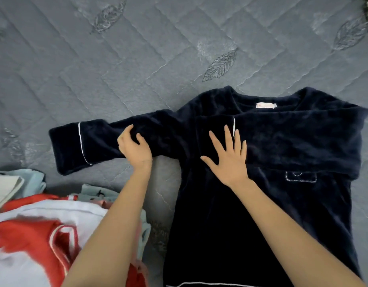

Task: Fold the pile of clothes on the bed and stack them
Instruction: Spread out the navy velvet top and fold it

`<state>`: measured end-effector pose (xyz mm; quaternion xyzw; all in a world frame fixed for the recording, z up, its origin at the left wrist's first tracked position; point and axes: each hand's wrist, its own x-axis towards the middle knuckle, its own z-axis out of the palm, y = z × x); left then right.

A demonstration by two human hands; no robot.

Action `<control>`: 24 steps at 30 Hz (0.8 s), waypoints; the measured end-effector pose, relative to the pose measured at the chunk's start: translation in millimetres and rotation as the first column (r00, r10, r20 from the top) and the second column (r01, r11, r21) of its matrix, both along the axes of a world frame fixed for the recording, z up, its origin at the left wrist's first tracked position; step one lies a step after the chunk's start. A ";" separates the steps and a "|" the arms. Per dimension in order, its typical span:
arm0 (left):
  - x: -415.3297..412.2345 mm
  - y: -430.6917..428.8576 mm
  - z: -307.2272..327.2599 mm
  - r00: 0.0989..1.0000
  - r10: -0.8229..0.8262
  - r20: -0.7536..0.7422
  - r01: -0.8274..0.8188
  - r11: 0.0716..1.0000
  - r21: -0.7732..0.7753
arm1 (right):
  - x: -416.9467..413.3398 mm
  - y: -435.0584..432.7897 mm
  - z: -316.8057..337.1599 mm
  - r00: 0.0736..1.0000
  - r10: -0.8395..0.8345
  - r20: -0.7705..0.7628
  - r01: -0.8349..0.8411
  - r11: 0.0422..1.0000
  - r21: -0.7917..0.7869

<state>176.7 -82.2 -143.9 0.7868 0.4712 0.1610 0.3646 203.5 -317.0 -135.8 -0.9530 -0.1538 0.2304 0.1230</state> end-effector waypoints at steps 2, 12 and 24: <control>-4.8 29.1 3.9 0.999 0.004 -0.041 -0.002 0.999 0.037 | -1.9 7.9 -6.0 0.996 0.036 -0.081 -0.047 0.989 -0.140; -57.6 149.5 4.1 0.861 0.192 -0.471 -0.182 0.981 0.066 | 11.9 24.7 -7.0 0.954 0.023 -0.300 -0.132 0.927 -0.350; -81.3 182.9 2.3 0.779 0.339 -0.528 -0.483 0.861 -0.160 | 16.3 34.2 19.2 0.930 -0.143 -0.338 0.085 0.980 -0.182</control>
